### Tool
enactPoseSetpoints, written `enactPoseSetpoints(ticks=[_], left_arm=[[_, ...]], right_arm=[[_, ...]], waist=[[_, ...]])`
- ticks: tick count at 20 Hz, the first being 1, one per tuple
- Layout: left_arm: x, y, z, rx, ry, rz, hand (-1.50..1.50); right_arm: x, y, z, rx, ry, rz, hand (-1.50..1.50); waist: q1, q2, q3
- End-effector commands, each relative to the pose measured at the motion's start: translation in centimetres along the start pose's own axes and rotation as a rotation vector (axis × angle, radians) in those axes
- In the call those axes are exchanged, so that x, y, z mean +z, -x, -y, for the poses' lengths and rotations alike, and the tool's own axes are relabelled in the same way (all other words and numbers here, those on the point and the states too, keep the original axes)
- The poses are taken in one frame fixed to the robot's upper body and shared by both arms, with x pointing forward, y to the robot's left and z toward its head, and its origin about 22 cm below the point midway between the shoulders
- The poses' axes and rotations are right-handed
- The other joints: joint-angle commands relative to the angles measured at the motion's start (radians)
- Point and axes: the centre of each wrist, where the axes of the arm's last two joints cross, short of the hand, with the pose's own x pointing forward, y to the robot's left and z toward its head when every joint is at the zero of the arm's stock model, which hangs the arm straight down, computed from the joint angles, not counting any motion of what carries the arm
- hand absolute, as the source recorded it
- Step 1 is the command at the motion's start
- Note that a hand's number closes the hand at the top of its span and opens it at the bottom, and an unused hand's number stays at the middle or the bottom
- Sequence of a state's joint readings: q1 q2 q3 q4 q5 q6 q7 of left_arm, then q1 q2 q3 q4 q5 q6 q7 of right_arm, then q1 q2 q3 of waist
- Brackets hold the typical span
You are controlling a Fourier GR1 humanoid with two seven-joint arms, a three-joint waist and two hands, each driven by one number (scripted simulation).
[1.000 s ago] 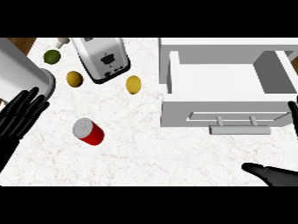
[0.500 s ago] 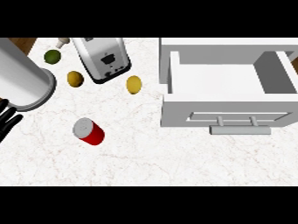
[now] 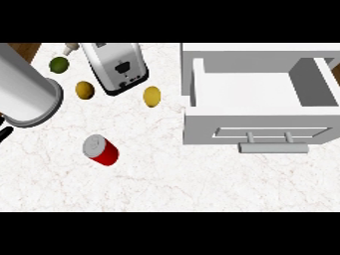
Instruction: Pick up the can, place it into the drawer and close the drawer
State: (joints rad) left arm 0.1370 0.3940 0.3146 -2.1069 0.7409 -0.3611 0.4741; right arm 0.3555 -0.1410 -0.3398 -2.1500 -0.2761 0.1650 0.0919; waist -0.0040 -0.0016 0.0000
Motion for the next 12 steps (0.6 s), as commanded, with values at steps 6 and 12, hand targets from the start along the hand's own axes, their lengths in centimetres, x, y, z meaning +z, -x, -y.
enactPoseSetpoints(ticks=[6, 12], left_arm=[[-3.0, 3.1, -0.4, 0.145, 0.009, -0.076, -1.5], [-4.0, 3.4, 3.0, 0.15, -0.004, -0.08, -1.5]], right_arm=[[0.2, -0.5, 1.5, -0.01, 0.004, 0.01, -1.5], [3.4, -0.3, 3.6, 0.008, 0.009, 0.0, -1.5]], waist=[[-0.003, 0.002, 0.0], [-0.004, 0.0, 0.0]])
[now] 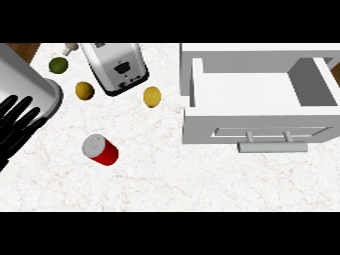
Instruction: Pick up the can, place it into the drawer and close the drawer
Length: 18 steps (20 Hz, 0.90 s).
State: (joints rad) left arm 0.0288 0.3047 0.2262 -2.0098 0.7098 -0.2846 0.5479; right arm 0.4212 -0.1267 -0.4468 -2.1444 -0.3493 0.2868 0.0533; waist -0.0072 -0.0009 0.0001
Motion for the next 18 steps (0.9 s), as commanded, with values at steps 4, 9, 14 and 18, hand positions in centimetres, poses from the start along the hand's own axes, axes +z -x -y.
enactPoseSetpoints(ticks=[4, 9, 14, 18], left_arm=[[-1.9, 2.8, 1.1, 0.007, -0.028, -0.055, -1.5], [-4.1, 6.4, -0.6, -0.033, -0.019, -0.064, -1.5], [-5.1, 8.6, -1.0, -0.029, -0.044, -0.074, -1.5], [-5.8, 11.0, -1.6, -0.053, -0.077, -0.093, -1.5]], right_arm=[[1.5, 0.6, 1.3, 0.002, 0.012, 0.011, -1.5], [1.0, -0.5, 1.5, -0.008, 0.0, 0.0, -1.5], [1.1, -0.3, 2.5, -0.005, 0.016, 0.014, -1.5], [0.9, -1.9, 1.7, 0.008, -0.004, 0.009, -1.5]], waist=[[0.0, 0.0, 0.0], [-0.002, 0.002, -0.001], [-0.001, 0.001, 0.0], [-0.001, 0.002, -0.001]])
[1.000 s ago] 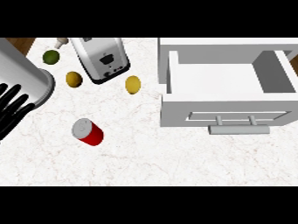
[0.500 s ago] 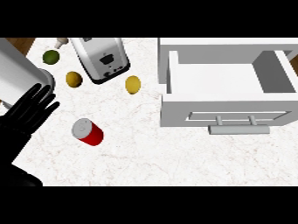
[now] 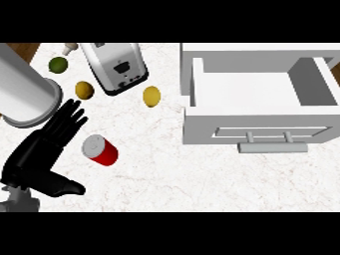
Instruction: Pick up the can, place it into the drawer and close the drawer
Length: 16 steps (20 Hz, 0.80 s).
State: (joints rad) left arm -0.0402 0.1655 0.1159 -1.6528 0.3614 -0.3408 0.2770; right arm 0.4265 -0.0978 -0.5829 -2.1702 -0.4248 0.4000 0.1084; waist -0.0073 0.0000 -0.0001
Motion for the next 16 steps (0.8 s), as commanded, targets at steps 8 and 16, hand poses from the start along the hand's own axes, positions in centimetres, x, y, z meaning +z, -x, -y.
enactPoseSetpoints(ticks=[8, 16], left_arm=[[0.7, 6.4, -2.5, -0.01, -0.081, -0.001, -1.5], [-1.6, 7.0, -4.9, -0.043, -0.131, -0.021, -1.5]], right_arm=[[0.6, -0.8, -0.5, 0.007, -0.015, -0.013, -1.5], [1.6, -0.5, 0.1, 0.002, 0.004, -0.007, -1.5]], waist=[[0.002, 0.0, 0.0], [0.0, 0.0, 0.0]])
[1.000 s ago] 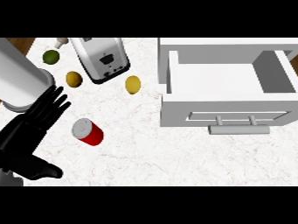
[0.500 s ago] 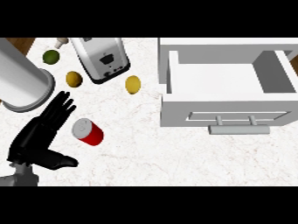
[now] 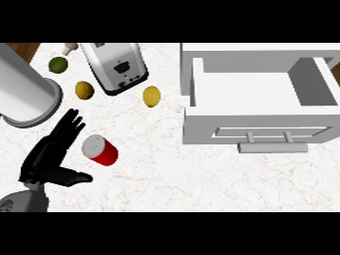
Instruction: Pick up the can, place it into the drawer and close the drawer
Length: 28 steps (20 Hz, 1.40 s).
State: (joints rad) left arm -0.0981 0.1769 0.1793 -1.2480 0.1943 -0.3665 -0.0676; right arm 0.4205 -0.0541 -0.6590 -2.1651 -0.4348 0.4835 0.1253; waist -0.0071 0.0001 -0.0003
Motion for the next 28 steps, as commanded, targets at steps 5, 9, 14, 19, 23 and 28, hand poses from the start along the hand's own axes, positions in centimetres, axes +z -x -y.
enactPoseSetpoints(ticks=[5, 9, 14, 19, 23, 28], left_arm=[[0.0, 4.6, -0.2, -0.001, 0.013, -0.042, -1.5], [0.0, 5.4, -2.6, 0.009, -0.003, -0.082, -1.5], [-2.3, 7.3, -0.9, 0.047, -0.004, -0.079, -1.5], [-1.6, 8.3, -2.0, 0.088, 0.011, -0.082, -1.5], [-2.7, 8.3, -0.4, 0.099, 0.007, -0.078, -1.5], [-1.5, 11.2, 1.2, 0.164, 0.017, -0.064, 1.5]], right_arm=[[0.3, -0.8, -0.8, -0.008, -0.006, 0.004, -1.5], [0.6, -0.4, 0.5, 0.006, -0.004, 0.008, -1.5], [0.6, -1.8, 1.5, 0.007, -0.012, 0.005, -1.5], [2.2, -0.9, 0.9, -0.006, -0.008, 0.001, -1.5], [1.1, -2.8, -0.1, -0.019, -0.001, 0.0, -1.5], [1.4, -1.3, 0.9, -0.015, -0.022, -0.004, -1.5]], waist=[[0.001, 0.0, 0.0], [-0.001, 0.0, 0.0], [-0.008, 0.002, -0.001], [-0.006, 0.001, 0.0], [-0.002, 0.0, 0.0], [-0.008, 0.002, -0.001]])
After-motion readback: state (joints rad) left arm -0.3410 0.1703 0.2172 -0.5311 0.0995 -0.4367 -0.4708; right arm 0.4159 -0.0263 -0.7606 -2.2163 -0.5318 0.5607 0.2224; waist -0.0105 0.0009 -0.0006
